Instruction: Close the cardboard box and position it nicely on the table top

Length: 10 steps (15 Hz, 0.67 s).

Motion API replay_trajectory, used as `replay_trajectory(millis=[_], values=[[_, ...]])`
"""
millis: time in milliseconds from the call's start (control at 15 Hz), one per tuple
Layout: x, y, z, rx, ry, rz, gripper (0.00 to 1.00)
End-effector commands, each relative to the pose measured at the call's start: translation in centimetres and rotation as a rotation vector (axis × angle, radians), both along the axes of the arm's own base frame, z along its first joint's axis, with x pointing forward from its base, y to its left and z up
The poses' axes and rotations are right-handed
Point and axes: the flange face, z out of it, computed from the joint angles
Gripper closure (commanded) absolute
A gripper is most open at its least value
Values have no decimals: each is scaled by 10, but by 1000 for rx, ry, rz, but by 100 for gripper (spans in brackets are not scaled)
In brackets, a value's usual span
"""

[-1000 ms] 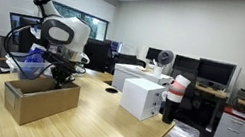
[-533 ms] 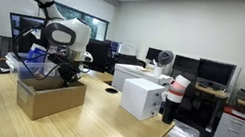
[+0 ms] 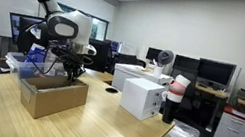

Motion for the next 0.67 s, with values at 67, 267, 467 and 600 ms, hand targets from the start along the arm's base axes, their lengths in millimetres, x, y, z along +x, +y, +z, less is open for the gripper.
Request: replay_trajectory(millis=[67, 267, 467, 600], values=[[-12, -10, 48, -52, -14, -77, 36], [-20, -29, 76, -121, -29, -158, 12], [-26, -47, 92, -199, -89, -260, 2], [-30, -57, 95, -282, -108, -310, 0]])
